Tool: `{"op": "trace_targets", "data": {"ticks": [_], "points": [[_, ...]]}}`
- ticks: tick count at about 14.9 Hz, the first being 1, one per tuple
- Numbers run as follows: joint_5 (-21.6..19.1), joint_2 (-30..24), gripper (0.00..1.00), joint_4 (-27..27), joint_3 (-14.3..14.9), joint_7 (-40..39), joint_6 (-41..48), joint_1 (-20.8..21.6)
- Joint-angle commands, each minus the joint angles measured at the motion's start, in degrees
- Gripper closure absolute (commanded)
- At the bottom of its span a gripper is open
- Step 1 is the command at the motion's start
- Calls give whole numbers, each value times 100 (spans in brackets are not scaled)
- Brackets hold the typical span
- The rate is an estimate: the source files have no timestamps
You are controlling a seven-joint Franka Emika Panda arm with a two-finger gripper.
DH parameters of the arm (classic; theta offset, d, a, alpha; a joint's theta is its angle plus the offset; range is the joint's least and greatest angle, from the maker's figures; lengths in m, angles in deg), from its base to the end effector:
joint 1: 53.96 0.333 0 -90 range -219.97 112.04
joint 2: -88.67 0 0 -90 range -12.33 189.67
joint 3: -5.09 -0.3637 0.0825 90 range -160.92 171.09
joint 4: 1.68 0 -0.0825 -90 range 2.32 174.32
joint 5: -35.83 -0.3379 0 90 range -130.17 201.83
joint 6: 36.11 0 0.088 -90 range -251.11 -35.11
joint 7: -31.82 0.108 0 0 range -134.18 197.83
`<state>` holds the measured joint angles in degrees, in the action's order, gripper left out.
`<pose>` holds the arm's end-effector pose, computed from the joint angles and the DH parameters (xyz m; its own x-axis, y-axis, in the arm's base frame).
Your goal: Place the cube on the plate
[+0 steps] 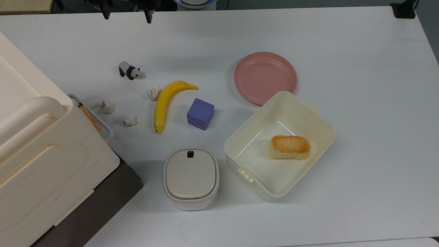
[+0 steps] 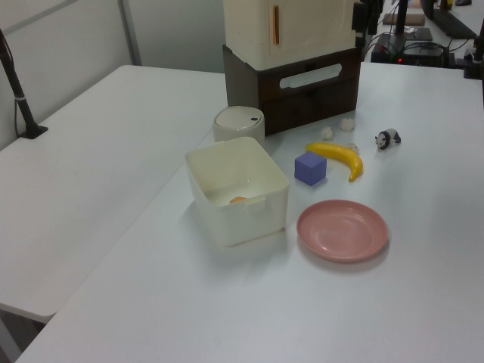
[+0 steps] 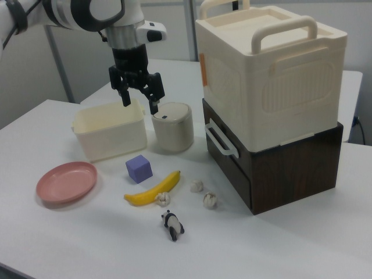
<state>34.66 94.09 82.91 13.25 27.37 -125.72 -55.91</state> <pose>0.5341 -0.0882 0.6616 0.9952 -0.0979 -0.0055 -0.0980 -0.9952 -0.0075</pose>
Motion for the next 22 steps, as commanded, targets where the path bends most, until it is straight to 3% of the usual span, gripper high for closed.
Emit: {"op": "trace_targets", "data": {"ticks": [1,22], "points": [[-296,-51,0,58,27,-108,-446,28],[-243,-32,0,93,10,-100,-487,160]]}}
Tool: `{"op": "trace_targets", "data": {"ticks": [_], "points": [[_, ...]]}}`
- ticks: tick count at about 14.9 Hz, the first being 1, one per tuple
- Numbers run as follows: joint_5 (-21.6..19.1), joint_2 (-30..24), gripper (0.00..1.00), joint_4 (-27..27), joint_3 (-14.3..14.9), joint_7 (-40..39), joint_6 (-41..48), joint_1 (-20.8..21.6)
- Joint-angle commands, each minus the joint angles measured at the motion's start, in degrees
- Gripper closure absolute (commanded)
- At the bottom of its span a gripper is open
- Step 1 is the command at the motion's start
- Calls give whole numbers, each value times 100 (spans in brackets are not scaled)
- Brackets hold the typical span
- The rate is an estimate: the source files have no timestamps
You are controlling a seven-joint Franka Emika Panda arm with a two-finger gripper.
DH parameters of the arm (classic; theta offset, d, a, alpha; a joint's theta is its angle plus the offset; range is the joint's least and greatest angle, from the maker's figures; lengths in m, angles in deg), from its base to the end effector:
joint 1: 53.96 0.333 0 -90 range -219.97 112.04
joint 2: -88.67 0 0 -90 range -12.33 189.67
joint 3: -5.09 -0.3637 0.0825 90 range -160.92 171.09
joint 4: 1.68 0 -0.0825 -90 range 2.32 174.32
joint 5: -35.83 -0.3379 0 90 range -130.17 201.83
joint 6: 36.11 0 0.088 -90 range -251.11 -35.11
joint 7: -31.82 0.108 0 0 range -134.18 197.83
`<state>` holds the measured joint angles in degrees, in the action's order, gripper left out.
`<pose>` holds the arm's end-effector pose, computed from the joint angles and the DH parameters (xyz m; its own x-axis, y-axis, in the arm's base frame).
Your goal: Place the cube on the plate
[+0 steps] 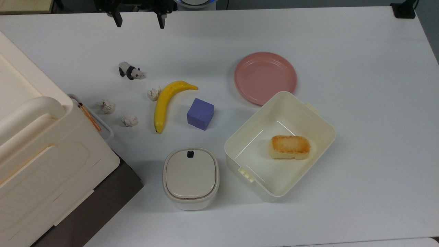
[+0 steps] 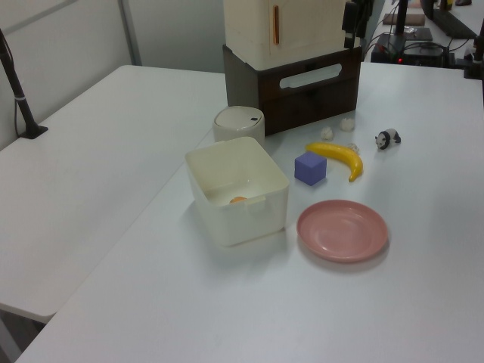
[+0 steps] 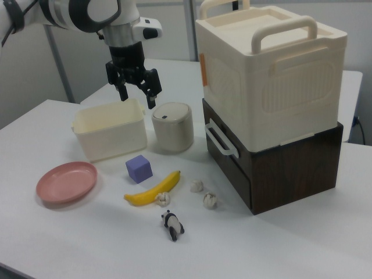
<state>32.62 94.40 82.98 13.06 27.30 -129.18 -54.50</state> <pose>0.5450 -0.0707 0.6637 0.9962 -0.0711 0.0508 -0.0692 -0.9969 -0.0383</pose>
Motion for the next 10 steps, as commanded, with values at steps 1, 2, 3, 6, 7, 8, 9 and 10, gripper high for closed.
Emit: {"op": "trace_targets", "data": {"ticks": [1,2,3,6,7,8,9,10], "points": [[-40,-54,0,86,29,-93,-142,10],[-40,-63,0,86,29,-102,-142,18],[-40,-63,0,86,29,-93,-142,27],[-40,-54,0,103,29,-93,-141,62],[-40,-54,0,95,29,-93,-150,45],[-40,-54,0,95,29,-93,-142,19],[-40,-63,0,95,29,-93,-142,18],[-40,-54,0,95,29,-93,-124,36]]}}
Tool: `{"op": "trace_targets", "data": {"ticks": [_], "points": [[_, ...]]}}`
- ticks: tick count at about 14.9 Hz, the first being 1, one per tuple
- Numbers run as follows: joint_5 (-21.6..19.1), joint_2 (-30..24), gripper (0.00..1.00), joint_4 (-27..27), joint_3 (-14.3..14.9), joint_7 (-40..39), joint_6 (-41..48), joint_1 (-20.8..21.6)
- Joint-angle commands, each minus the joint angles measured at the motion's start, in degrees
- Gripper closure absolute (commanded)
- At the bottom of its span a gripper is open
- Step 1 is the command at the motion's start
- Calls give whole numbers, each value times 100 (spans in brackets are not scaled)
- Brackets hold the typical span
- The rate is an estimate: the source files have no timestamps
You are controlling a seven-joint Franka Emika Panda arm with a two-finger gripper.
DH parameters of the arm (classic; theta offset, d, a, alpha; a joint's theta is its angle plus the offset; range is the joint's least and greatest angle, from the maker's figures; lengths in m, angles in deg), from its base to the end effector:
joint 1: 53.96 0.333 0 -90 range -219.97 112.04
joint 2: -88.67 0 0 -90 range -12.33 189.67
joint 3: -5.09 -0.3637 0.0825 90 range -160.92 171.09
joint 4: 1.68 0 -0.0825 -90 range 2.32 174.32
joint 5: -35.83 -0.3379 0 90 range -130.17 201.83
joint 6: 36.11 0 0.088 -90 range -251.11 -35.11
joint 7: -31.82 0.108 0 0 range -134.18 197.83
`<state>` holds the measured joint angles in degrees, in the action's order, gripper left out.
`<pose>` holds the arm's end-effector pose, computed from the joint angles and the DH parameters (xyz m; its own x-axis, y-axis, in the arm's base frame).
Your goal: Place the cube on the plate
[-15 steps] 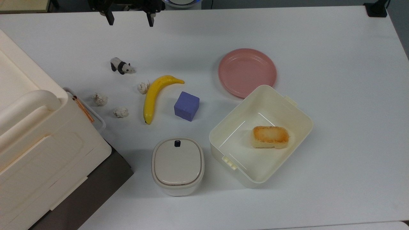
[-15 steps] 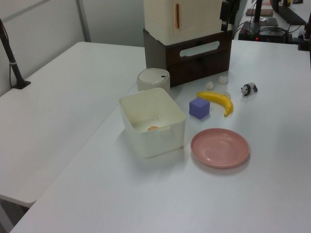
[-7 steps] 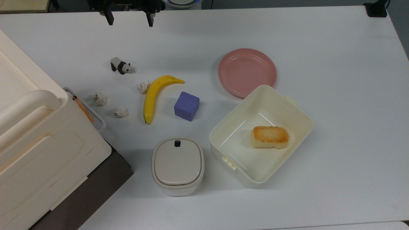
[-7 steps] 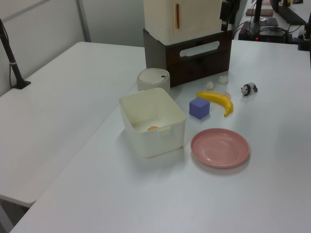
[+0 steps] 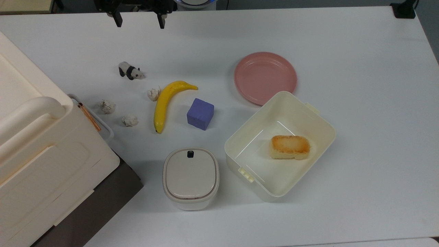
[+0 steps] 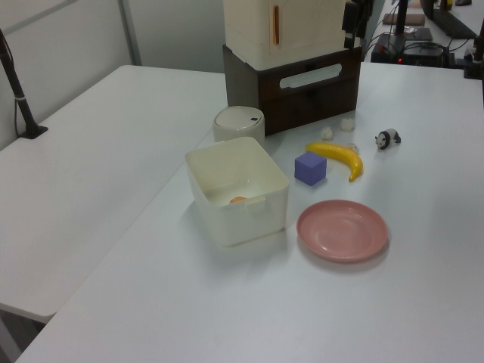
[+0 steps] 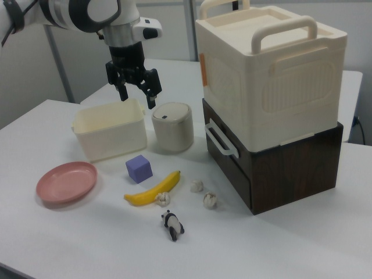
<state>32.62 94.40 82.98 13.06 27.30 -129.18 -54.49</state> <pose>0.5450 -0.0706 0.6637 0.9962 -0.0709 0.0508 -0.0690 -0.9969 -0.0383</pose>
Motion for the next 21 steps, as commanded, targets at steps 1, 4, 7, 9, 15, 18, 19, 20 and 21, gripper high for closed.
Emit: {"op": "trace_targets", "data": {"ticks": [1,4,7,9,15,18,19,20,21], "points": [[-40,-54,0,103,29,-93,-115,44],[-40,-54,0,191,20,-93,-89,71],[-40,-63,0,191,29,-93,25,18],[-31,-63,0,191,37,-84,78,9],[-31,-72,0,182,90,-49,263,-9],[-31,-72,0,191,55,-32,272,61],[-31,-63,0,200,38,-14,272,70],[-31,-63,0,217,20,-14,263,105],[-31,-55,0,235,20,-14,219,184]]}}
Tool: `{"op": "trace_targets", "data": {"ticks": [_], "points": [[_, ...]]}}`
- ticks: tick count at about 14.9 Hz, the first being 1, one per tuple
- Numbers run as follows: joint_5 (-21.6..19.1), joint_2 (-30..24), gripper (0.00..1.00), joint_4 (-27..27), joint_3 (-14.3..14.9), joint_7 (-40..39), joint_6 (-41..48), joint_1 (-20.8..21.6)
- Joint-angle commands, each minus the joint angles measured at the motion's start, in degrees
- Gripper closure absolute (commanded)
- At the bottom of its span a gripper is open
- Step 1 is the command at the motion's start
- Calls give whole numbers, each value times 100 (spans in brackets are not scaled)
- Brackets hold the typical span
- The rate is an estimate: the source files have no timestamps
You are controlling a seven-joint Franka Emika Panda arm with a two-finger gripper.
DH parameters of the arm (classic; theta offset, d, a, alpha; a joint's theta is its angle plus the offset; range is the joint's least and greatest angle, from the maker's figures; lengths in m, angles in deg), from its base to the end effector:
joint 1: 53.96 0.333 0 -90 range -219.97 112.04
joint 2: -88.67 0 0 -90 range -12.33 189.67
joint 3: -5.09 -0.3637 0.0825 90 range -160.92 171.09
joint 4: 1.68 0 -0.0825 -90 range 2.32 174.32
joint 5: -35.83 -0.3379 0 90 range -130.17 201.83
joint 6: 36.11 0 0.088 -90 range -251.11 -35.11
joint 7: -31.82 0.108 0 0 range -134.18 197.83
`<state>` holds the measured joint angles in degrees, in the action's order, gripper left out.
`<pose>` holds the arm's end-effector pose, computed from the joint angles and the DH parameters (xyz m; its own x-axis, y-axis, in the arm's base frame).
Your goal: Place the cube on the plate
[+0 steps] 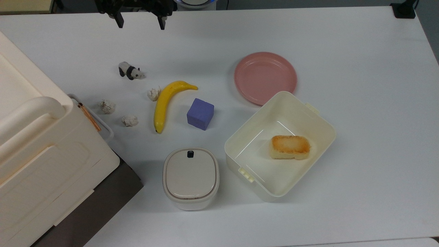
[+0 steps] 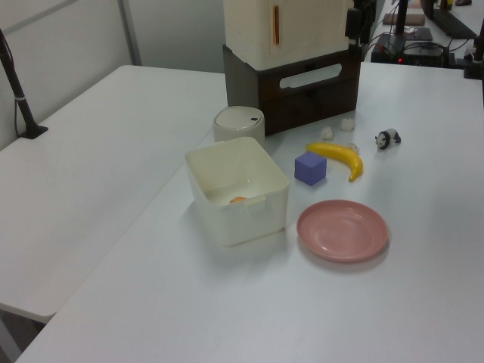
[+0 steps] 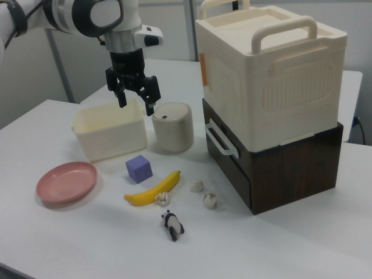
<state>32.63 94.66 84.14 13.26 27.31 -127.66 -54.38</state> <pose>0.5430 -0.0709 0.6501 0.9974 -0.0720 -0.0003 -0.0720 -0.9966 -0.0411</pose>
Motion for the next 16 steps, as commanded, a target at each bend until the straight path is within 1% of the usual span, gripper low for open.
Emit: {"op": "trace_targets", "data": {"ticks": [1,8,11,16], "points": [[-23,-72,0,111,9,-14,32,217],[-40,-230,0,75,18,65,120,218],[-23,-195,0,49,61,65,41,174],[-22,-178,0,58,26,91,67,218]]}}
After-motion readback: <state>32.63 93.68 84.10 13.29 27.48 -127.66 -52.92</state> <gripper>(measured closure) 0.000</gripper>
